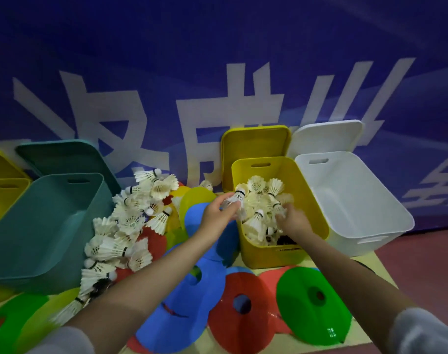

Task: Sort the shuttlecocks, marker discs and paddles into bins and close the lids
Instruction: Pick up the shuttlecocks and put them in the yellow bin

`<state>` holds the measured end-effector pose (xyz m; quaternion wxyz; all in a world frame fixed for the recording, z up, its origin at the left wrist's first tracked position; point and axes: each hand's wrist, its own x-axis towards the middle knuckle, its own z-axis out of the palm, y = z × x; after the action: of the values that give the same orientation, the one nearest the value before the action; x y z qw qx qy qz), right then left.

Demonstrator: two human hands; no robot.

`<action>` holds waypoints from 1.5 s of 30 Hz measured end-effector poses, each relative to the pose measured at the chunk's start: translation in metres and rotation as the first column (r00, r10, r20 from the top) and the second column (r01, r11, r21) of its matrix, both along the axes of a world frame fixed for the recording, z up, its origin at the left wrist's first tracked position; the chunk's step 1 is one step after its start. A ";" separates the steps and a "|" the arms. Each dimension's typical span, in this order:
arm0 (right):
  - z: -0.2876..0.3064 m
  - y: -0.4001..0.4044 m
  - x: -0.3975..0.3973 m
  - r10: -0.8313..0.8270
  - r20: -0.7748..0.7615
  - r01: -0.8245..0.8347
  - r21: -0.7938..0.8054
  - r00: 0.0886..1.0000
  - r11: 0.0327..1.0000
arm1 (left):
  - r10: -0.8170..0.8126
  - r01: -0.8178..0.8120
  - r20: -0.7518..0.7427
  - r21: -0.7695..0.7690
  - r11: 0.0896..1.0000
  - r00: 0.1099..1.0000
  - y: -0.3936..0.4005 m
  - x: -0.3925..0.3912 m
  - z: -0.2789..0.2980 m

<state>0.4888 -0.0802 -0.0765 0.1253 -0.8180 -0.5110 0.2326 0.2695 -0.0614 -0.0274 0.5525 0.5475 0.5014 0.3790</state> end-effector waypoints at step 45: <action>0.002 0.028 0.094 -0.108 -0.067 0.125 0.341 0.992 0.932 | 0.319 -0.172 -0.452 0.338 0.925 0.833 0.019 -0.017 -0.040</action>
<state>0.5830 -0.0518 -0.0745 0.2920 -0.8065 -0.4914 0.1510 0.2527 -0.0425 -0.0674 0.2659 0.6301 0.6342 0.3606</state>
